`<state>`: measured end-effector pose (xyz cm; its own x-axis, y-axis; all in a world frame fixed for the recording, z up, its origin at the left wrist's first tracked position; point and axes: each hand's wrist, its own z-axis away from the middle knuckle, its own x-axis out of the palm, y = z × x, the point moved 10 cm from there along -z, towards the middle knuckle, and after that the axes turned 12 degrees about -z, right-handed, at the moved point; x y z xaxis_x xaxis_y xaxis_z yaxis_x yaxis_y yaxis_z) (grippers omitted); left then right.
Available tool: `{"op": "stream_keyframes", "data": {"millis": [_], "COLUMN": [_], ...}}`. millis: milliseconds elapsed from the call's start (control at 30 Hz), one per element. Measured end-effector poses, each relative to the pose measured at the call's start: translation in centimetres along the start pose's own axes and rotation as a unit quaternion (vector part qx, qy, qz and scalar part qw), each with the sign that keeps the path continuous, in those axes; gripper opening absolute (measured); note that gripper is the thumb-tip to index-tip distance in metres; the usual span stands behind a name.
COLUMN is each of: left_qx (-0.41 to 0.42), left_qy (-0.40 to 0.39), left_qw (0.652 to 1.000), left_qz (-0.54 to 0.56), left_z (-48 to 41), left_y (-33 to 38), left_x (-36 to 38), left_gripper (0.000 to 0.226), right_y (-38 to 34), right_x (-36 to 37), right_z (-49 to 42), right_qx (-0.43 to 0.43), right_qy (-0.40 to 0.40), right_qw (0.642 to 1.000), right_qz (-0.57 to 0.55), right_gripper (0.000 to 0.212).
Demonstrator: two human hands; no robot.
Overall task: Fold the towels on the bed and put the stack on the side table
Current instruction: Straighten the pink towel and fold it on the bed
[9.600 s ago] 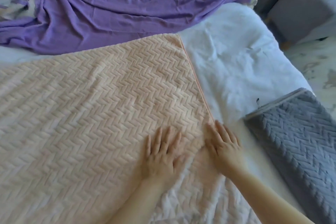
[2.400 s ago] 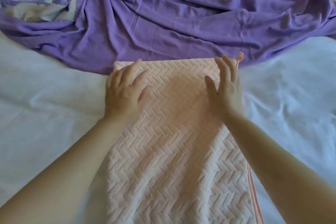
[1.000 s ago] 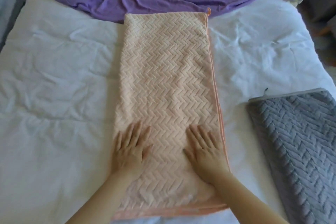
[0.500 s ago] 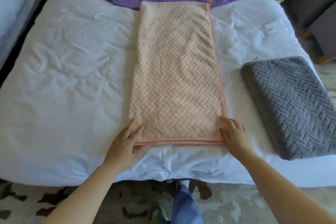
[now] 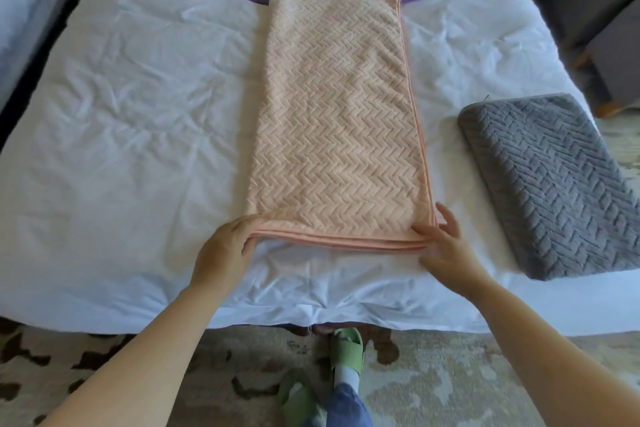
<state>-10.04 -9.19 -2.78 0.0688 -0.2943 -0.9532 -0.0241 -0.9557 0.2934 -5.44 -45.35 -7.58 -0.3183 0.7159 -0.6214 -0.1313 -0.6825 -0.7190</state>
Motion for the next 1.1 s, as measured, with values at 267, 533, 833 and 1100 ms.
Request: {"op": "stream_keyframes", "data": {"millis": [267, 533, 833, 1100], "left_qx": [0.049, -0.022, -0.146, -0.210], "left_qy": [0.064, 0.048, 0.103, 0.075], "left_qw": [0.997, 0.991, 0.966, 0.964], "left_qz": [-0.001, 0.127, 0.185, 0.144], "left_z": [-3.5, -8.3, -19.7, -32.5], "left_y": [0.8, 0.4, -2.7, -7.2], "left_x": [-4.3, -6.1, -5.9, -2.1], "left_gripper": [0.028, 0.021, 0.013, 0.024], "right_y": [-3.5, -6.7, -8.4, -8.5], "right_x": [-0.1, -5.1, -11.6, -11.5], "right_z": [-0.3, -1.9, -14.9, -30.5], "right_qx": [-0.109, -0.128, -0.035, 0.010], "right_qy": [0.063, 0.193, 0.195, 0.137], "right_qw": [0.973, 0.972, 0.963, 0.977], "right_qz": [0.191, 0.049, -0.182, -0.164], "right_gripper": [0.073, 0.039, 0.011, 0.012]}}
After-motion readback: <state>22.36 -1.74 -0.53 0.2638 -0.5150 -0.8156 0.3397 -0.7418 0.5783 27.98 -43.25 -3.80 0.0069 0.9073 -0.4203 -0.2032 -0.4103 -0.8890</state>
